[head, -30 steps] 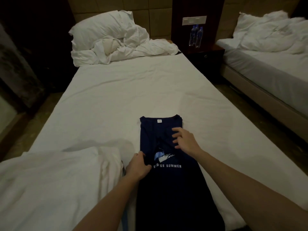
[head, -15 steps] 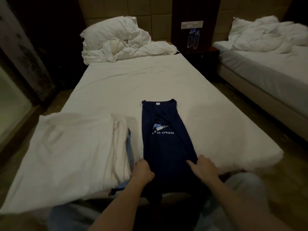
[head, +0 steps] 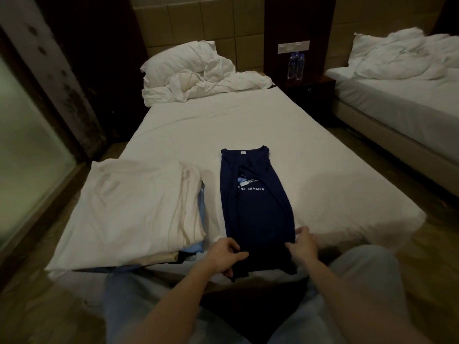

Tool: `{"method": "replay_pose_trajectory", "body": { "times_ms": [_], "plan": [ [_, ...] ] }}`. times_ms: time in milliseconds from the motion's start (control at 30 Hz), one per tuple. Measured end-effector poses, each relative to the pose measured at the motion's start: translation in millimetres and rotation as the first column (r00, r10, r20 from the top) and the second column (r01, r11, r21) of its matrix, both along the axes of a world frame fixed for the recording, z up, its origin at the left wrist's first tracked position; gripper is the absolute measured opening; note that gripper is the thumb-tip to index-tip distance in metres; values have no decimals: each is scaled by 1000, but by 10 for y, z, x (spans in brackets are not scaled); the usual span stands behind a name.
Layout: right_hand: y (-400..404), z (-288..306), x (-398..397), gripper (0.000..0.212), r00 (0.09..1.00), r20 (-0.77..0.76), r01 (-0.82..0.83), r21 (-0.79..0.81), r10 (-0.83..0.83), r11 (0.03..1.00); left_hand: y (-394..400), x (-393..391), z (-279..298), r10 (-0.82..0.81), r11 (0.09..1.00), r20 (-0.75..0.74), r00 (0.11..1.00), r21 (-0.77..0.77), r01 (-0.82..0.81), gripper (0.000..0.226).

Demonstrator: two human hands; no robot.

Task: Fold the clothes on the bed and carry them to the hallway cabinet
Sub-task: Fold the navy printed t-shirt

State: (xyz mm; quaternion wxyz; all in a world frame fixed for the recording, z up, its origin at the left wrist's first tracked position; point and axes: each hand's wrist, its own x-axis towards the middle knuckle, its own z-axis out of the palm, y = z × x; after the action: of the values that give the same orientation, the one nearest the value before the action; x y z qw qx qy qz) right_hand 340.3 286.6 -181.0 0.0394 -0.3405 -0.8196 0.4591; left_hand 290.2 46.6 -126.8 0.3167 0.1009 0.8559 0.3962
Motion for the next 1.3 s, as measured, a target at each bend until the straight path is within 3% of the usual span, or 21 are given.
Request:
{"method": "replay_pose_trajectory", "body": {
  "times_ms": [100,167,200,333,467,533,567,700,767,867,967,1133,1200,1300],
  "plan": [
    [59,76,2,28,999,-24,24,-43,-25,999,9,-60,-83,-132,987,-255,958,-127,102,33],
    [60,141,33,25,998,-59,16,-14,-17,1000,-33,-140,-169,-214,960,-506,836,-265,86,26],
    [44,176,46,24,997,-79,-8,31,10,999,-52,-177,-216,-310,929,-580,753,-354,109,34],
    [-59,256,63,25,966,-187,-114,313,179,943,-45,-238,-322,-693,696,-509,511,-659,286,68],
    [-267,209,49,55,883,-112,-393,351,455,850,-58,-269,-346,-804,555,-409,432,-778,297,85],
    [-368,117,78,59,809,-13,-535,394,587,747,-98,-264,-359,-817,544,-422,392,-789,284,89],
    [-413,64,98,60,773,22,-581,426,634,694,-122,-265,-386,-819,558,-470,328,-787,264,93],
    [-512,-104,181,63,696,114,-662,485,709,572,-204,-320,-552,-830,558,-521,201,-788,259,94],
    [-481,-150,193,73,638,212,-686,593,740,421,-157,-287,-562,-826,558,-549,128,-764,324,76],
    [-331,-142,151,85,547,420,-686,721,724,99,-57,-252,-594,-836,521,-549,26,-777,354,50],
    [-221,-74,88,79,495,599,-705,700,629,-112,-57,-313,-621,-845,505,-535,16,-788,353,47],
    [-265,86,-127,74,436,721,-735,630,539,-250,-21,-432,-538,-812,571,-572,120,-734,367,48],
    [-277,64,-149,63,439,665,-716,666,604,-212,8,-411,-449,-777,624,-586,229,-669,405,37],
    [-183,22,-94,43,495,507,-703,711,706,-19,18,-326,-329,-685,729,-596,419,-562,391,19]
  ]
}}
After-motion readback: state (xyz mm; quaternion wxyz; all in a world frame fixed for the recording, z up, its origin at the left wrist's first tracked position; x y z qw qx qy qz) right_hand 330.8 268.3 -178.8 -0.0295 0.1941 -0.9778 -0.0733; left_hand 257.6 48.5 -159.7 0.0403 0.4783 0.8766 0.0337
